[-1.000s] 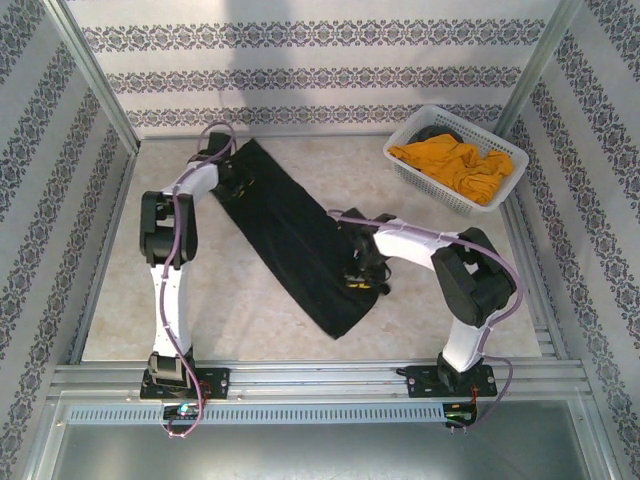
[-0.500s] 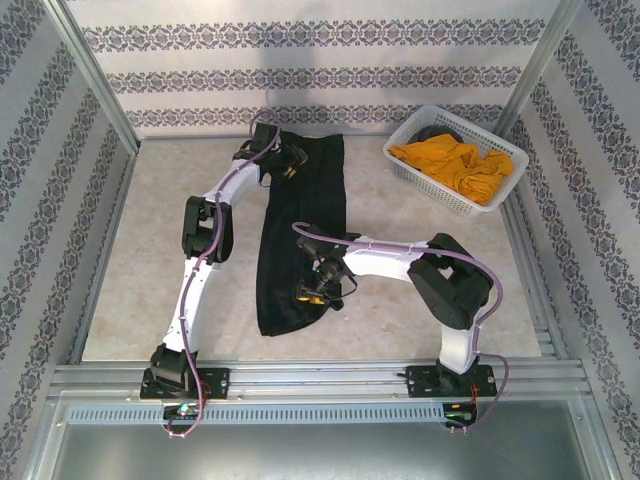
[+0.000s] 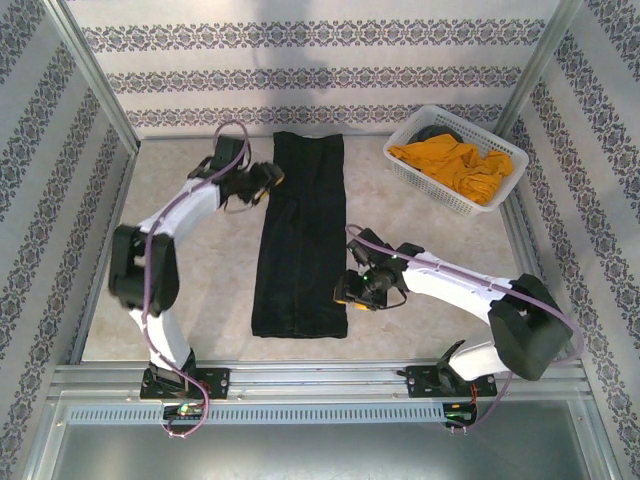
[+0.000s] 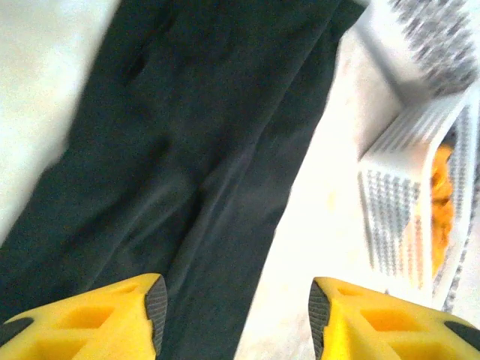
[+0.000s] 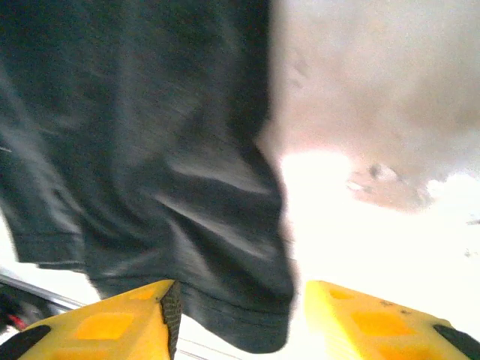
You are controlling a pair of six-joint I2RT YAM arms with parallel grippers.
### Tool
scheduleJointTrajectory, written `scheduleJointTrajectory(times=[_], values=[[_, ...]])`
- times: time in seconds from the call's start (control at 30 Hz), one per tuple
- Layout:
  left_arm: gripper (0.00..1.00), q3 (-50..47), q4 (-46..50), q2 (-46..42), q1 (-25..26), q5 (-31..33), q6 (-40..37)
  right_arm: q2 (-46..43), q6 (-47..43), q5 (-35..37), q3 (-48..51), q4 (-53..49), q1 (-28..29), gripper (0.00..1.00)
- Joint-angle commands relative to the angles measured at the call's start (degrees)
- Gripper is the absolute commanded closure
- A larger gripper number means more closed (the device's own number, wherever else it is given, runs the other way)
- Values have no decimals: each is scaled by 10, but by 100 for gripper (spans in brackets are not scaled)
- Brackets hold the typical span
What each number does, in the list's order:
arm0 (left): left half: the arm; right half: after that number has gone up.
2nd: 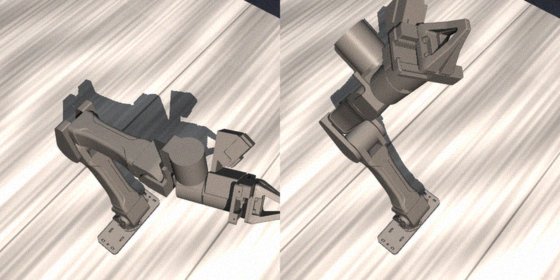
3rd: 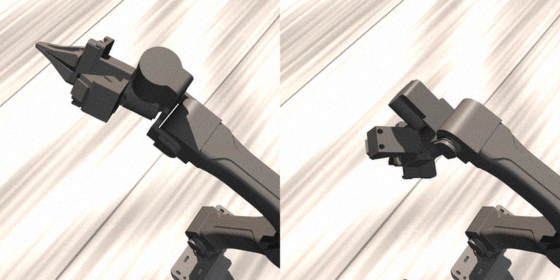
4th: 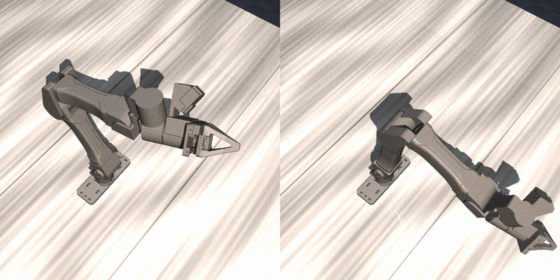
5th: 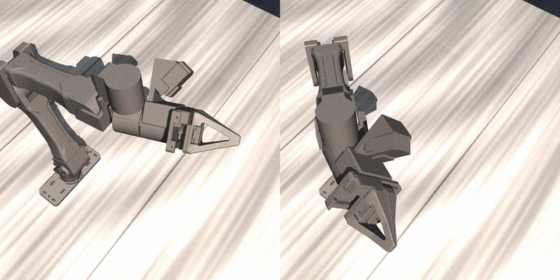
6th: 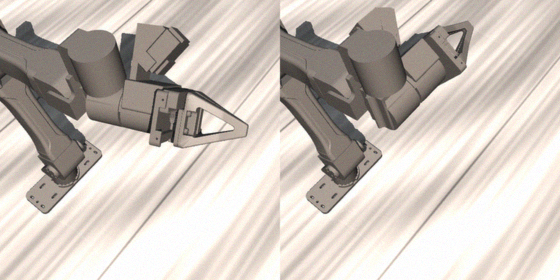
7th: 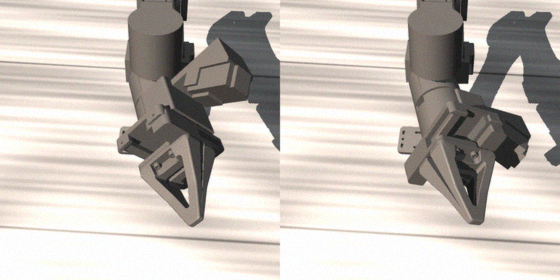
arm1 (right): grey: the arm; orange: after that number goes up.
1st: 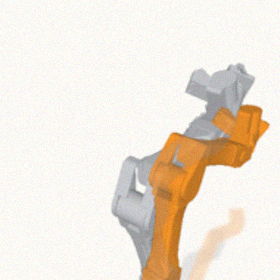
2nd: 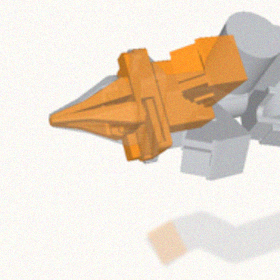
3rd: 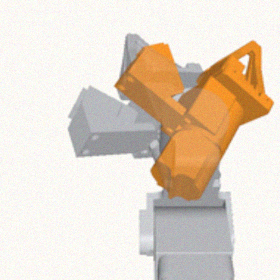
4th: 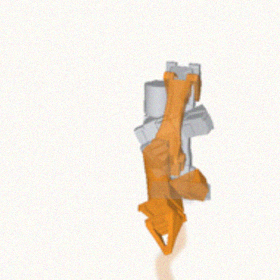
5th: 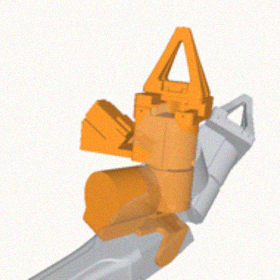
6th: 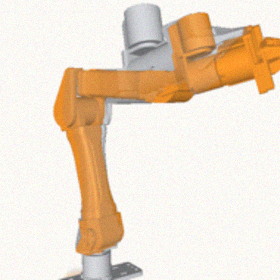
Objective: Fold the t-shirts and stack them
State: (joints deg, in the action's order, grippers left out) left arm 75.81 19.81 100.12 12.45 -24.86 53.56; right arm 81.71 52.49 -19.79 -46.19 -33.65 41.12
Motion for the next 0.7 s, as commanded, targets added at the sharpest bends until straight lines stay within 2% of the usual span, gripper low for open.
scheduleJointTrajectory(times=[0.0,0.17,0.3,0.5,0.67], values=[[46,-139,96,-70,13,-21,-39,23,-36,-35,-4,-5,7,50],[46,-286,232,-221,23,-19,-71,89,-25,-50,-25,-7,30,50],[45,-372,265,-297,29,-44,-62,127,0,-49,-36,-9,60,52],[44,-430,221,-310,79,-88,-30,136,31,-27,-38,-5,86,54],[47,-441,163,-269,124,-106,-3,129,72,-8,-26,35,91,67]])
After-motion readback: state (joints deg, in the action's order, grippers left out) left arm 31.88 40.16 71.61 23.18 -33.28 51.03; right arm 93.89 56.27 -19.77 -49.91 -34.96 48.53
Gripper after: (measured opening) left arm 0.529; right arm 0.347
